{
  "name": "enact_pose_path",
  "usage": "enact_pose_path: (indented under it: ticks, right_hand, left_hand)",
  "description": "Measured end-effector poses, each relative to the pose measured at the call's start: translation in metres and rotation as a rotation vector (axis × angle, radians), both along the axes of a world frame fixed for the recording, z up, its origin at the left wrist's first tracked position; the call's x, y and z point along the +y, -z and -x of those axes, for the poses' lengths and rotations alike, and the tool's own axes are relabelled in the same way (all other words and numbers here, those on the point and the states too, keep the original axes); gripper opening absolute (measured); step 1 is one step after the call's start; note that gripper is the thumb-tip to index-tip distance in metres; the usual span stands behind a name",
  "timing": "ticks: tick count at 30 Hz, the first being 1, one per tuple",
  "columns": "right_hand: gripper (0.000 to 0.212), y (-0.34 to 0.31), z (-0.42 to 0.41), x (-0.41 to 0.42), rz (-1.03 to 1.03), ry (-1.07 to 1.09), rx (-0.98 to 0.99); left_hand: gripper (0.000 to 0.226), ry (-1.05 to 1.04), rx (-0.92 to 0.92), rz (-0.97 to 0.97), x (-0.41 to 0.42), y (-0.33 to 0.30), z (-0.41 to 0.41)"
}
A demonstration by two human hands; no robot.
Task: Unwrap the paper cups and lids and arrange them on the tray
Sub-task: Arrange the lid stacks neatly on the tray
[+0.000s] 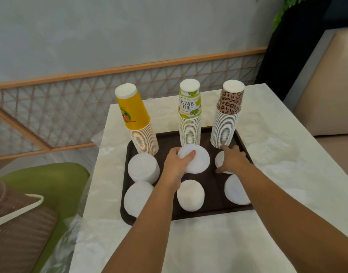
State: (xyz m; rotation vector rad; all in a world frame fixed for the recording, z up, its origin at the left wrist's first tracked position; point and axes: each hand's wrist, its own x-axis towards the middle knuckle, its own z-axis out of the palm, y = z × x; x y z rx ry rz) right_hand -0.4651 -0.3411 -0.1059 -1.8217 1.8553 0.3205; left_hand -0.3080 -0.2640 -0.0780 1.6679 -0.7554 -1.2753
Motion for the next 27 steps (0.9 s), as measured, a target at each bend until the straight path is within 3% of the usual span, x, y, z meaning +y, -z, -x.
enact_pose_path:
  ticks: [11,19,27]
  right_hand:
    - [0.087,0.011,0.011,-0.017,0.014,-0.123,0.05]
    - [0.083,0.004,0.043,-0.019,0.09,-0.002,-0.246]
    - [0.077,-0.021,0.064,-0.018,0.197,0.068,-0.418]
  left_hand:
    - [0.054,-0.031,-0.106,-0.104,-0.025,0.02,0.02]
    - [0.051,0.03,-0.192,-0.188,-0.04,0.037,0.044]
    - [0.039,0.052,-0.196,-0.194,-0.057,0.047,0.08]
